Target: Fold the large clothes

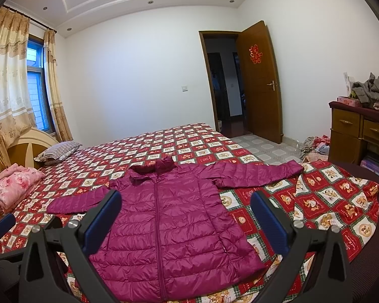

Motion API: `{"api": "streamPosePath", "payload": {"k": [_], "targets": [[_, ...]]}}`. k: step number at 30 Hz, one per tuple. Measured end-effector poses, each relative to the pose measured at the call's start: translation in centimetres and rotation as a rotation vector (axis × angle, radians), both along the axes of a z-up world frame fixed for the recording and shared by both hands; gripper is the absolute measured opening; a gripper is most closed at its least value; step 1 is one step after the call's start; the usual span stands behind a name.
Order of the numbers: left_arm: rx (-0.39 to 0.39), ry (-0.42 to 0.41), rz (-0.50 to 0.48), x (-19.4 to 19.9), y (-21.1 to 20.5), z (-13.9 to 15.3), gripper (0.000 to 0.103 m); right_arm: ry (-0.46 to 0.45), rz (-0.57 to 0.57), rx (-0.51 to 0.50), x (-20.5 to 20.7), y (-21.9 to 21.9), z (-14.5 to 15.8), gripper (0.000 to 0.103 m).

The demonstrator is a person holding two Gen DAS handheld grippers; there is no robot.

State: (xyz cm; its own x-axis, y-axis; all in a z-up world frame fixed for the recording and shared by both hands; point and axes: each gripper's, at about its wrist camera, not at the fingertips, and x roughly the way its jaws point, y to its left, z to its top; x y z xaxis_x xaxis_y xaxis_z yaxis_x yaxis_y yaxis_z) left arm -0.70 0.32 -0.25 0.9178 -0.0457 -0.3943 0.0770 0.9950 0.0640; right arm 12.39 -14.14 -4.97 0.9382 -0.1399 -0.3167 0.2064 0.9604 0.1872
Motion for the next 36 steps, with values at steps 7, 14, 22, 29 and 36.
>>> {"api": "streamPosePath", "payload": {"k": [7,14,22,29,36], "targets": [[0.0,0.002,0.001,0.12,-0.22,-0.14,0.102,0.001,-0.001,-0.001,-0.02,0.04,0.04,0.103],[-0.003,0.002,0.003,0.14,-0.14,-0.09,0.102,0.002,-0.004,-0.001,-0.09,0.05,-0.15,0.103],[-0.002,0.004,0.003,0.2,-0.14,-0.01,0.102,0.005,-0.006,-0.001,-0.23,0.08,-0.04,0.103],[-0.002,0.004,0.002,0.2,-0.14,-0.01,0.102,0.005,-0.008,-0.001,-0.27,0.1,-0.07,0.103],[-0.003,0.0,0.001,0.1,-0.23,0.01,0.102,0.004,-0.011,-0.001,-0.34,0.14,-0.06,0.103]]}}
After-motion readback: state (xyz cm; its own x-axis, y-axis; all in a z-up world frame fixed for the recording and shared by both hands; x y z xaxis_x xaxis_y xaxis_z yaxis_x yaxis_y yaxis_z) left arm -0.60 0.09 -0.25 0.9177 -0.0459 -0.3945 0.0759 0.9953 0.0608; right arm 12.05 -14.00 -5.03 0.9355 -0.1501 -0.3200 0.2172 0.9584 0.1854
